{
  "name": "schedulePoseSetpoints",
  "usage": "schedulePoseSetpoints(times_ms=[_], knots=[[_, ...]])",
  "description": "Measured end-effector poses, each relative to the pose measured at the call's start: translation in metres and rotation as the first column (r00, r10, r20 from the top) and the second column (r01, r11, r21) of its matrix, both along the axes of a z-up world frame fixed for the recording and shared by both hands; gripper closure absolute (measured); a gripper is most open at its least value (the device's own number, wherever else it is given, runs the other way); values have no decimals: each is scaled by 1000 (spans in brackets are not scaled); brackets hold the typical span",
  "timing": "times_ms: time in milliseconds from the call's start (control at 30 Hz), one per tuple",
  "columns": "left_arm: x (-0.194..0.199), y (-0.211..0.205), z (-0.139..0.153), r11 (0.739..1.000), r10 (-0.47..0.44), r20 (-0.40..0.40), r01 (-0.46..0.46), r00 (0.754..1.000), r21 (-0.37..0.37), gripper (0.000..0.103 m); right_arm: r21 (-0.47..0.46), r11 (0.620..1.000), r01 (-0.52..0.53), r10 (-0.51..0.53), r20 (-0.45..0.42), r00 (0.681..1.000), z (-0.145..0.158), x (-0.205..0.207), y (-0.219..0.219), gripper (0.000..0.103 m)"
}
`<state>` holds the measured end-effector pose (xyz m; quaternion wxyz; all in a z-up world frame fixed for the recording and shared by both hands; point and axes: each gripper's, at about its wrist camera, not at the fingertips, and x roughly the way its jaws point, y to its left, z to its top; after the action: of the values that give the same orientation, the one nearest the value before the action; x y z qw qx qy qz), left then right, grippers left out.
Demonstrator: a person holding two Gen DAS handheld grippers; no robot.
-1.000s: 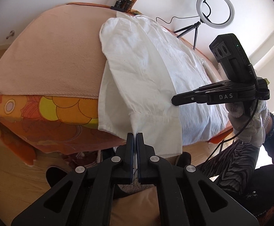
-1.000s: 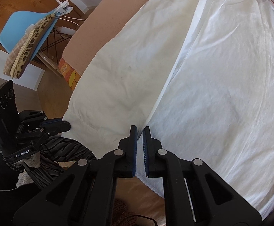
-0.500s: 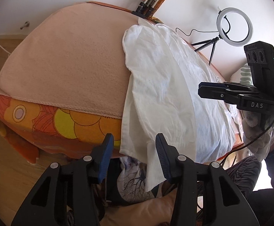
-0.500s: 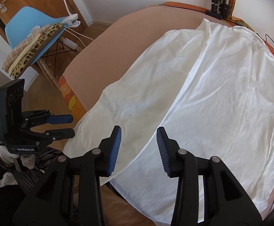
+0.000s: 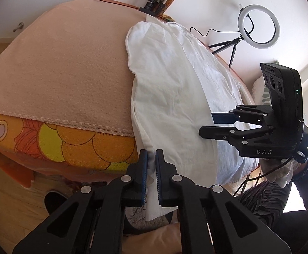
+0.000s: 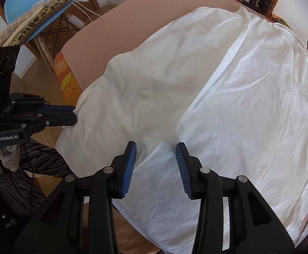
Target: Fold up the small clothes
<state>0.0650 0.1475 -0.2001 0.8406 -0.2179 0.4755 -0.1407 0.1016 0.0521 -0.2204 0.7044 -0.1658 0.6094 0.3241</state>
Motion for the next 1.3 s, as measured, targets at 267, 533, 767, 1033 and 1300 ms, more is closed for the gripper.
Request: schedulePoseSetpoints(times_ms=[267, 533, 767, 1033, 1300], knots=[[-6, -1, 15, 1000, -10, 82, 11, 997, -14, 102, 95, 990, 107, -100, -73, 992, 40, 48, -15, 47], [-5, -10, 21, 998, -45, 109, 50, 993, -41, 102, 107, 973, 205, -200, -59, 978, 66, 145, 36, 37], [-2, -19, 23, 993, -89, 118, 98, 989, -72, 102, 9, 961, 277, -276, -59, 959, 23, 214, 102, 36], [-2, -31, 24, 985, -135, 119, 146, 984, -90, 102, -178, 943, 280, -287, -13, 958, -32, 236, 133, 36], [0, -40, 27, 980, -170, 119, 181, 978, -87, 102, -256, 941, 223, -226, 18, 974, -42, 235, 138, 51]])
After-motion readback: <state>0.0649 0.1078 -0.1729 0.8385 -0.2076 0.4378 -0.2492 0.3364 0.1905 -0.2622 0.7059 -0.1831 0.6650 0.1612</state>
